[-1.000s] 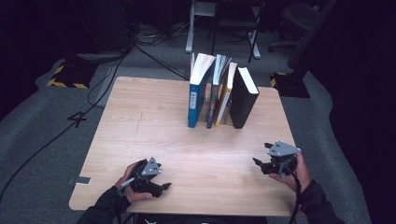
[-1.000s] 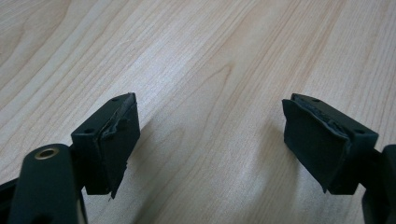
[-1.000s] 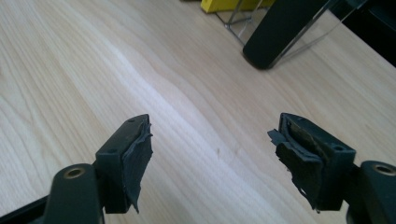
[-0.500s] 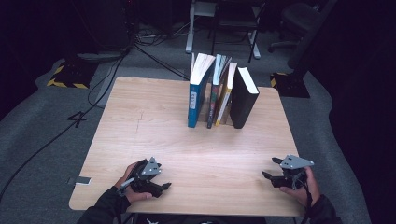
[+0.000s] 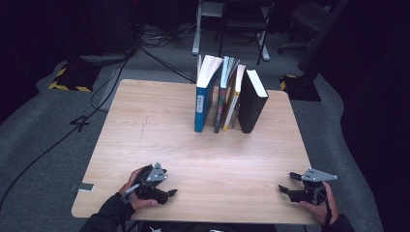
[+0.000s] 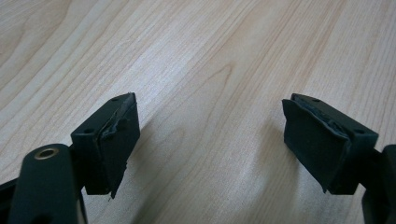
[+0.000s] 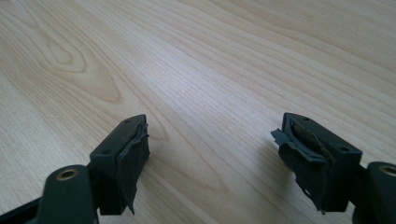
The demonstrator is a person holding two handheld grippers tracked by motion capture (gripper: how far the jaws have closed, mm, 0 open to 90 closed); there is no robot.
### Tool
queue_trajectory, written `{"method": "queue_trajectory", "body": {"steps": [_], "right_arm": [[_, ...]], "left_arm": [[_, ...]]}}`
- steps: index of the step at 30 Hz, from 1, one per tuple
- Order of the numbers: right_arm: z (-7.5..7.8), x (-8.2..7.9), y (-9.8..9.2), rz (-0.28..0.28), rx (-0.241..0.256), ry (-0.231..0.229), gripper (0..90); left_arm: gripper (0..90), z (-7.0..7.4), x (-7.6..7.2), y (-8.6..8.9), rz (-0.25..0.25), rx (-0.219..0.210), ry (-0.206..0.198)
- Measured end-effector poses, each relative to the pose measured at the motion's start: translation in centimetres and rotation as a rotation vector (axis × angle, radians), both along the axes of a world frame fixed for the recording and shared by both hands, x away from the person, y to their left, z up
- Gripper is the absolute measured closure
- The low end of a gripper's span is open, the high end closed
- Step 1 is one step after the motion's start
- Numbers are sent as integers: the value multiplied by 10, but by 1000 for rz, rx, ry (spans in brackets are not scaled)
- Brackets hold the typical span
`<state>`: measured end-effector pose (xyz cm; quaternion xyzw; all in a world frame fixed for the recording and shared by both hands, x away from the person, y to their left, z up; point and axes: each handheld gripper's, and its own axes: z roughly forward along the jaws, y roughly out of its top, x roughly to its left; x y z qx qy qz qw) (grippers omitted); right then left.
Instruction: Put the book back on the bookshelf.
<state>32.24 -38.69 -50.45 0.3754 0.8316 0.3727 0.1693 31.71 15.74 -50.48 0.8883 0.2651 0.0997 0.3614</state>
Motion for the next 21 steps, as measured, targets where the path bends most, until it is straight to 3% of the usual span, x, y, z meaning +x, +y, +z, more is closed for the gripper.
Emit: {"method": "queue_trajectory", "body": {"steps": [21], "right_arm": [[0, 1, 1, -14, -5, -1, 223]], "left_arm": [[181, 0, 2, 0, -4, -1, 2]]}}
